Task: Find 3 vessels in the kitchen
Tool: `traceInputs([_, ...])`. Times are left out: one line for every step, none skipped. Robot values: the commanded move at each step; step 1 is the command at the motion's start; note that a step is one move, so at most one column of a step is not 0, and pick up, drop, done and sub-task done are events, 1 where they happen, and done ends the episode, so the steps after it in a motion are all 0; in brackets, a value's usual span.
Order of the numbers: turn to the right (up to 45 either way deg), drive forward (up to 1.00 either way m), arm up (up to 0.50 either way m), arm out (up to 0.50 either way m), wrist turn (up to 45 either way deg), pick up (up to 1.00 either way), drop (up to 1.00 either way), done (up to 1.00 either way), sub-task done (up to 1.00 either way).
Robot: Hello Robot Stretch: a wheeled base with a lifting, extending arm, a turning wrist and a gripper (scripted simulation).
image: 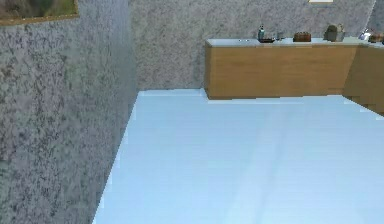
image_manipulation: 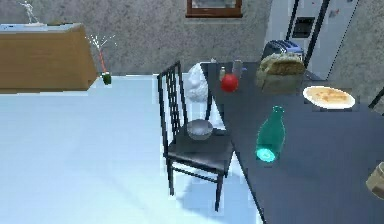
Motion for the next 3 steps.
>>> traceInputs([39.0,0.0,0.0,0.0,0.0,0.0,0.0,0.0,0.0])
traceInputs([0.0,1.0,0.0,0.0,0.0,0.0,0.0,0.0,0.0])
traceInputs([0.0,1.0,0.0,0.0,0.0,0.0,0.0,0.0,0.0])
